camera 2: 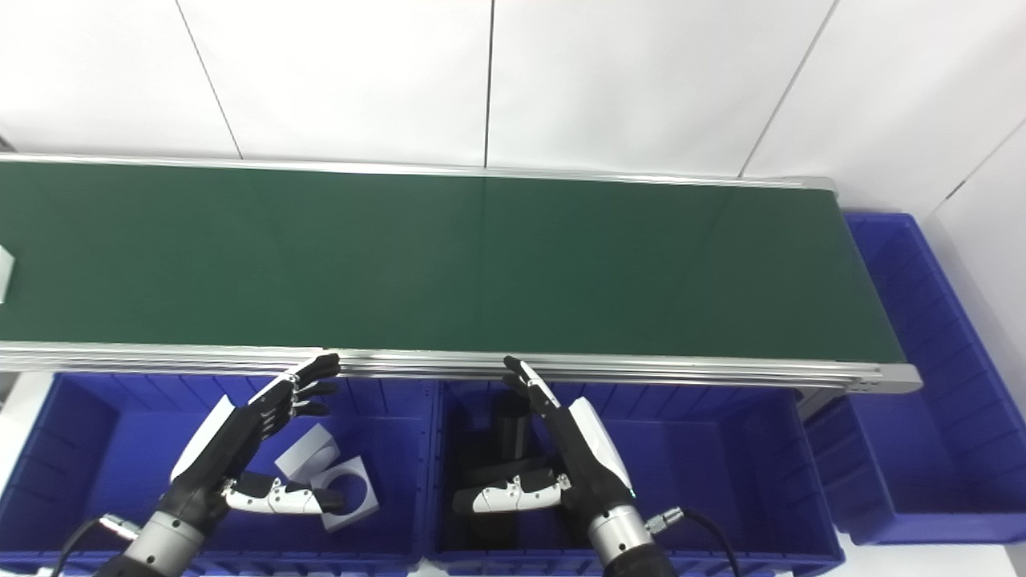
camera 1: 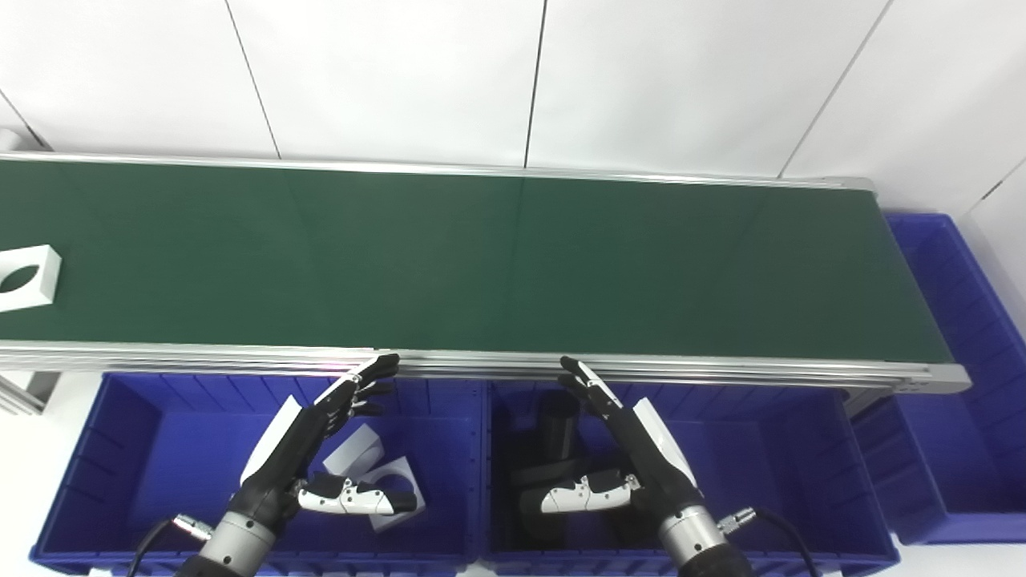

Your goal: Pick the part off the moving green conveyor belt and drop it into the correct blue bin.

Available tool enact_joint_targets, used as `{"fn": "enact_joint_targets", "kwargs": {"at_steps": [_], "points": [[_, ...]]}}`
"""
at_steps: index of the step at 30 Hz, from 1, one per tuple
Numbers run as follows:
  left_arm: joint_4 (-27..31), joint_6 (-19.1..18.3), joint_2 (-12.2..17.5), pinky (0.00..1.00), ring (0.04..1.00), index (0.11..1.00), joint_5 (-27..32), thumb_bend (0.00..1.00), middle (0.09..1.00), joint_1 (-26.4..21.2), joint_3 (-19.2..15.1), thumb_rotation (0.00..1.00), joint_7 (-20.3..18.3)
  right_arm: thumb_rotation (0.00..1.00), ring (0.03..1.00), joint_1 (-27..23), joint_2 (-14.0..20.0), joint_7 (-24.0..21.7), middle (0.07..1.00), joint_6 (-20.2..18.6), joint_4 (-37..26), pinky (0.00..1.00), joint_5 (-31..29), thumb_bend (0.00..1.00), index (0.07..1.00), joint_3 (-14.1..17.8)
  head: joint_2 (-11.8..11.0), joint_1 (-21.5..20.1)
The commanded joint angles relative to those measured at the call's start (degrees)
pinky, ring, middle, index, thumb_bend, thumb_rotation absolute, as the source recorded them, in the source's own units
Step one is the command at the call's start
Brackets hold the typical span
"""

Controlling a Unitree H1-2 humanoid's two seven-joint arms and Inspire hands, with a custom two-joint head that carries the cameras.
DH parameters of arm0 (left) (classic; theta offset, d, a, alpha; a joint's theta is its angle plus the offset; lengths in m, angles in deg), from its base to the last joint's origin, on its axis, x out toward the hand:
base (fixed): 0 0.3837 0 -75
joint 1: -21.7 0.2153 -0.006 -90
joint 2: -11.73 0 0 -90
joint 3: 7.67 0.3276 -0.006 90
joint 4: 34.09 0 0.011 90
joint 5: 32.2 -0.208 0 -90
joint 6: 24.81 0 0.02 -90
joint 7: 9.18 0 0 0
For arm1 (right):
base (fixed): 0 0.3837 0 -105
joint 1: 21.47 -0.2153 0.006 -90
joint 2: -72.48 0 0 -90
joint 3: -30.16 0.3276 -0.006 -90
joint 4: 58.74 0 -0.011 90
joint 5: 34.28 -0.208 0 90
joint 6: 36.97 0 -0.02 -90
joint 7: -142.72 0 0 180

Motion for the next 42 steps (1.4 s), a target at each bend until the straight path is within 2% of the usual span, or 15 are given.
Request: {"fn": "enact_joint_targets", "kwargs": {"at_steps": [1, 7, 10, 11, 12, 13, 14, 15, 16, 17, 18, 19, 22, 35, 42], "points": [[0.97, 2.17, 0.44, 0.75, 0.837, 0.898, 0.48, 0.92, 0.893, -0.72, -0.02, 0.26, 0.06, 0.17, 0.939, -0.13, -0.05, 0.41, 0.914, 1.57, -1.54, 0.92, 0.09, 0.9, 0.963, -0.08, 0.04, 0.0], [1.23, 1.72, 0.19, 0.76, 0.842, 0.895, 0.31, 0.93, 0.894, -0.59, -0.03, 0.26, 0.26, 0.18, 0.94, -0.26, 0.25, 0.06, 0.913, 1.29, -1.55, 0.92, 0.06, 0.89, 0.963, -0.11, 0.02, 0.15], [0.99, 2.04, -0.29, 0.76, 0.844, 0.896, -0.01, 0.93, 0.895, -0.36, 0.22, 0.26, 0.54, 0.18, 0.944, -0.03, 0.73, -0.21, 0.915, 1.37, -1.62, 0.93, -0.26, 0.89, 0.962, 0.09, -1.4, 5.4], [0.69, 2.42, -0.58, 0.76, 0.848, 0.896, -0.21, 0.93, 0.897, -0.28, 0.48, 0.26, 0.66, 0.19, 0.944, 0.2, 1.04, -0.21, 0.915, 1.64, -1.58, 0.92, -0.47, 0.89, 0.96, 0.32, -2.5, 9.24], [0.42, 2.76, -0.81, 0.77, 0.852, 0.898, -0.31, 0.94, 0.898, -0.22, 0.72, 0.27, 0.72, 0.19, 0.94, 0.45, 1.31, -0.12, 0.912, 2.13, -1.52, 0.92, -0.71, 0.9, 0.958, 0.54, -2.74, 10.05], [-0.06, 3.39, -1.14, 0.77, 0.852, 0.898, -0.53, 0.94, 0.898, -0.16, 1.1, 0.27, 0.88, 0.19, 0.939, 0.7, 1.8, -0.09, 0.912, 2.87, -1.4, 0.92, -1.1, 0.9, 0.958, 0.85, -4.1, 13.84], [-0.4, 3.81, -1.46, 0.77, 0.85, 0.896, -0.77, 0.94, 0.897, -0.09, 1.43, 0.27, 1.06, 0.19, 0.935, 0.9, 2.31, -0.31, 0.913, 3.09, -1.62, 0.91, -1.46, 0.9, 0.96, 1.07, -4.37, 14.55], [-0.85, 4.21, -1.91, 0.77, 0.847, 0.889, -1.16, 0.94, 0.891, 0.02, 1.8, 0.26, 1.36, 0.19, 0.935, 1.1, 2.91, -0.45, 0.917, 3.68, -1.56, 0.91, -2.05, 0.89, 0.965, 1.38, -6.25, 18.19], [-1.12, 4.4, -2.34, 0.77, 0.847, 0.885, -1.69, 0.94, 0.888, 0.14, 2.12, 0.26, 1.65, 0.17, 0.934, 1.32, 3.46, -0.62, 0.917, 3.99, -1.77, 0.91, -2.53, 0.88, 0.967, 1.59, -6.53, 18.68], [-1.48, 4.6, -2.81, 0.78, 0.845, 0.88, -2.24, 0.94, 0.883, 0.24, 2.45, 0.25, 1.96, 0.16, 0.934, 1.51, 3.96, -0.68, 0.92, 4.44, -1.72, 0.91, -3.04, 0.88, 0.971, 1.81, -8.21, 20.94], [-1.73, 4.76, -3.12, 0.78, 0.843, 0.877, -2.61, 0.94, 0.88, 0.29, 2.64, 0.24, 2.16, 0.14, 0.936, 1.63, 4.27, -0.69, 0.923, 4.79, -1.64, 0.91, -3.38, 0.87, 0.974, 1.95, -8.21, 20.94], [-1.98, 4.68, -3.54, 0.78, 0.841, 0.875, -2.63, 0.94, 0.878, 0.34, 2.88, 0.23, 2.12, 0.12, 0.938, 1.8, 4.48, -0.69, 0.924, 5.44, -1.52, 0.92, -4.13, 0.87, 0.975, 2.2, -9.55, 22.19], [-2.91, 5.33, -4.16, 0.77, 0.829, 0.868, -2.82, 0.95, 0.873, 0.31, 3.25, 0.21, 2.27, 0.05, 0.934, 2.05, 4.82, -0.59, 0.921, 7.07, -1.01, 0.92, -5.4, 0.87, 0.974, 2.55, -10.45, 22.58], [-5.76, 7.9, -4.56, 0.74, 0.821, 0.84, -3.37, 0.99, 0.862, -0.01, 3.4, 0.19, 3.7, 0.01, 0.922, 2.55, 5.01, -0.46, 0.917, 6.75, -0.8, 0.9, -4.45, 0.89, 0.968, 2.4, -14.46, 21.86], [-8.34, 10.15, -4.75, 0.73, 0.814, 0.825, -3.39, 1.0, 0.848, -0.44, 3.39, 0.18, 4.25, 0.0, 0.925, 2.71, 4.29, -0.53, 0.917, 5.93, 0.29, 0.93, -5.76, 0.89, 0.966, 2.77, -18.55, 24.26]]}}
